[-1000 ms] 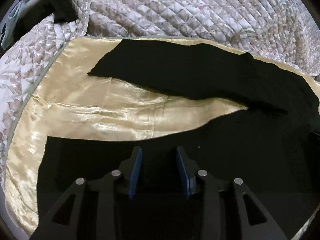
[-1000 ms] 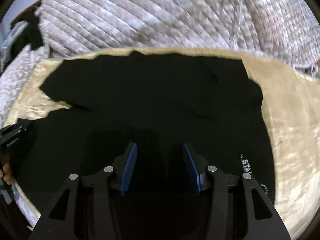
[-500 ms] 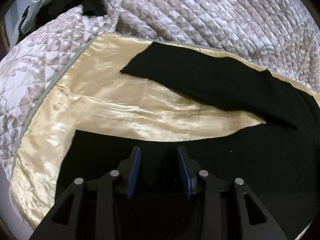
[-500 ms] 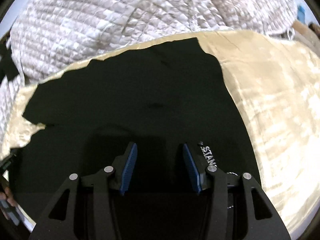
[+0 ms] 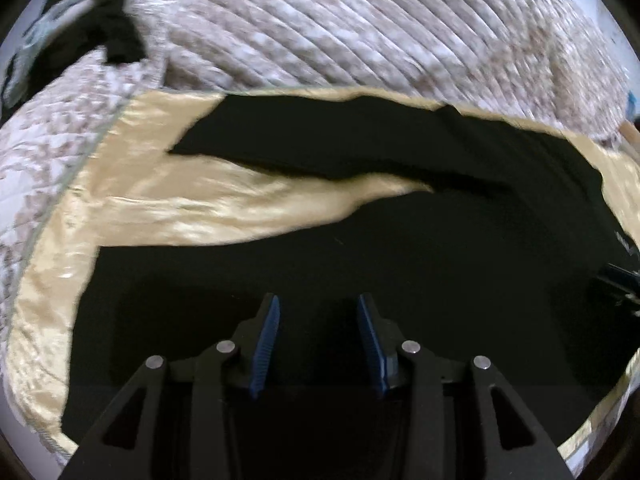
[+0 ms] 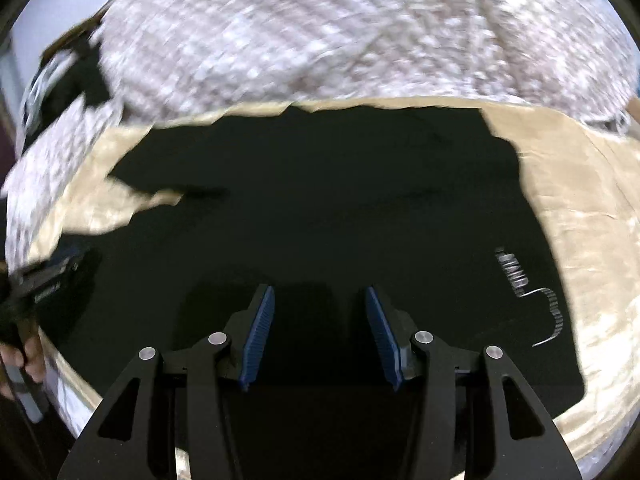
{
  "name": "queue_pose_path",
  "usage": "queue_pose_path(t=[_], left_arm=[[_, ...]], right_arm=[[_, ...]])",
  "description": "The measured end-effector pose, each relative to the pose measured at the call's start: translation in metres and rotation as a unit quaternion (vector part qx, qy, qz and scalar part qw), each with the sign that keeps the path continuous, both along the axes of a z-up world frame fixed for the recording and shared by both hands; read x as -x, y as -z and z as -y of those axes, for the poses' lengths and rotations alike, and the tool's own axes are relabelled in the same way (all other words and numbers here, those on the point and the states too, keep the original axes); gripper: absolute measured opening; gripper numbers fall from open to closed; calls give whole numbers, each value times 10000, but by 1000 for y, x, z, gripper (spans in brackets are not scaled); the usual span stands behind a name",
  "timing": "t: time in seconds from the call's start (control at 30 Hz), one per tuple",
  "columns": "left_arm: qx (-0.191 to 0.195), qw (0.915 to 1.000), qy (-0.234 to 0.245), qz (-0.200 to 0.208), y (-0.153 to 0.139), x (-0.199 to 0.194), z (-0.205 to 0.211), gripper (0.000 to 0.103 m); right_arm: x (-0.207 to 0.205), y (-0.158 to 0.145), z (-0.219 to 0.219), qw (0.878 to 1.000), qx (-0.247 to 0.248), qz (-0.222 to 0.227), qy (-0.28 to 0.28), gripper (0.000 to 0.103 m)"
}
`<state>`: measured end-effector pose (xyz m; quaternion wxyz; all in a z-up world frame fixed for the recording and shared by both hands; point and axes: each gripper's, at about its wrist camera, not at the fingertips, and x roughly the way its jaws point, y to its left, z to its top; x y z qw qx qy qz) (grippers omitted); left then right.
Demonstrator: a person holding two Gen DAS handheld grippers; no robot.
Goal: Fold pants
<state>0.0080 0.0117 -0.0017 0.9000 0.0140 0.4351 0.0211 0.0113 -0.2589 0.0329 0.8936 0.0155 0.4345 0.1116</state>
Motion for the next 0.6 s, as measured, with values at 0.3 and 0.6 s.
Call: queue_pose_path(t=[0.3, 0.6], left_arm=[[228, 9997, 100, -58, -7, -11, 2, 45], [376, 9979, 410, 320, -45, -70, -6, 64]], right_arm=[[-10, 4, -10, 9998, -12, -170, -136, 49], [-62, -27, 7, 9991, -381, -164, -128, 66]])
